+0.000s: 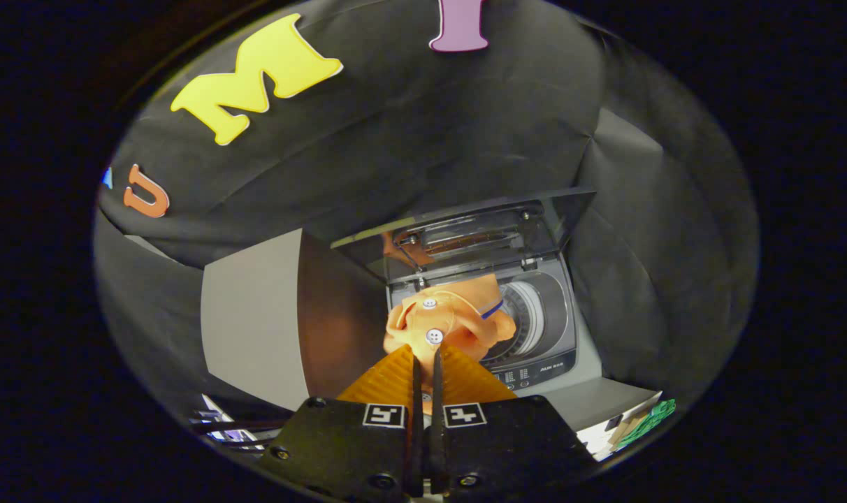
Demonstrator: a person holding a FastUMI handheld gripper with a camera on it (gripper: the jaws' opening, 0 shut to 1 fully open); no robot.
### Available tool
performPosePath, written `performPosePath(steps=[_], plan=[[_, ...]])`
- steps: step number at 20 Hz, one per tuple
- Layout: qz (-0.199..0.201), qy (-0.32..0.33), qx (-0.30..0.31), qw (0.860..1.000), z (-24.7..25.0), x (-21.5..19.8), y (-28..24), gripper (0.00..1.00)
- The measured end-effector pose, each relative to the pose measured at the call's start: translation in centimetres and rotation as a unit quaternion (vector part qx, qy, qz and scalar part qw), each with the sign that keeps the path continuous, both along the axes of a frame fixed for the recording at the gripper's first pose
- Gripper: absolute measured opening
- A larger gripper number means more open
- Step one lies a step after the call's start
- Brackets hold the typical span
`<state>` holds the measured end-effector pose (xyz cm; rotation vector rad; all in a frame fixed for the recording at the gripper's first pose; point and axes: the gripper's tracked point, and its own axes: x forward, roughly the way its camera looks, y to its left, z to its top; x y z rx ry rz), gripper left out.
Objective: Put the clothes into the washing machine and then close the washing machine lid.
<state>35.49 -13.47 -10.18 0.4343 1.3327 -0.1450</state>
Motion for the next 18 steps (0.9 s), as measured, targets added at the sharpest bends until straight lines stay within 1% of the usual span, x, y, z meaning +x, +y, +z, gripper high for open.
performPosePath(steps=[4,12,18], plan=[[-0.002,0.006,-0.001,1.000,-1.2,0.0,-1.8,0.07],[0.011,0.025,0.000,1.000,-5.9,0.0,-3.2,0.07],[0.035,0.010,-0.007,0.999,-9.6,0.9,-3.0,0.07]])
